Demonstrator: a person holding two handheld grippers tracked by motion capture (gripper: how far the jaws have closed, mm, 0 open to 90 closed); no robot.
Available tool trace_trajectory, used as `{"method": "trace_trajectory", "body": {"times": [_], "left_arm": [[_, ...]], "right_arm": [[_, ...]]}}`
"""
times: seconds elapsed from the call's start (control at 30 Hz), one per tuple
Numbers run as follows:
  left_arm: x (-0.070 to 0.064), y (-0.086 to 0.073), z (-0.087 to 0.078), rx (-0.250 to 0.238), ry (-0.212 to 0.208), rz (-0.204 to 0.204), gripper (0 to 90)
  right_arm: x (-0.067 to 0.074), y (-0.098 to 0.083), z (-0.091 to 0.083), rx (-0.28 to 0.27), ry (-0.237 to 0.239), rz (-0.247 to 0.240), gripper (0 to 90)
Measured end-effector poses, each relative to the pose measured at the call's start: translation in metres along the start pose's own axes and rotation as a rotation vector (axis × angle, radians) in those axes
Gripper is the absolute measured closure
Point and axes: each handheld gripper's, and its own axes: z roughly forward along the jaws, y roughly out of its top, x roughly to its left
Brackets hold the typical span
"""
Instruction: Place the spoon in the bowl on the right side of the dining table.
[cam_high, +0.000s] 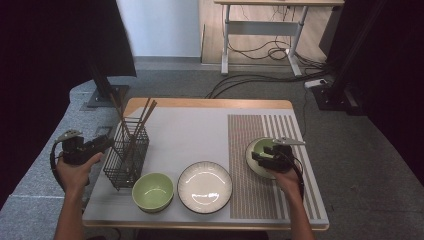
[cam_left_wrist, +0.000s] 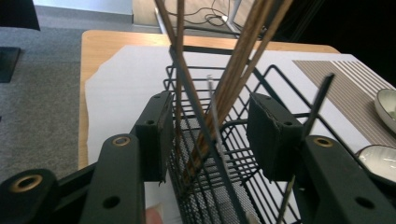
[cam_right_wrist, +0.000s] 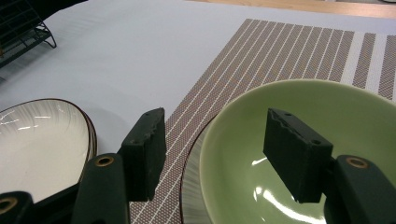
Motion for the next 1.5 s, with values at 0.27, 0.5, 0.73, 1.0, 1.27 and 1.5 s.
{"method": "trace_trajectory", "body": {"times": [0.27,0.5,0.73,1.0,1.27,1.5], "left_arm": [[0.004,0.004,-0.001,-0.019,-0.006,-0.014,54.6],[0.006,0.007,0.003,-0.038,-0.018,-0.030,59.2],[0.005,0.008,0.007,-0.021,-0.030,-0.022,70.6],[0.005,0.007,0.005,-0.031,-0.067,-0.026,87.1],[0.003,0.007,-0.002,-0.058,-0.123,-0.026,89.7],[-0.002,0.009,-0.012,-0.087,-0.123,0.007,89.8]], "right_arm": [[-0.001,-0.001,-0.002,-0.011,-0.001,0.003,39.1],[-0.001,-0.002,-0.004,-0.015,-0.005,0.004,39.2],[-0.004,-0.002,-0.006,-0.020,-0.010,0.014,39.2],[-0.004,-0.002,-0.007,-0.034,-0.029,0.011,39.3],[-0.005,-0.002,-0.008,-0.029,-0.032,0.010,39.3],[-0.004,-0.002,-0.007,-0.025,-0.036,0.011,39.3]]}}
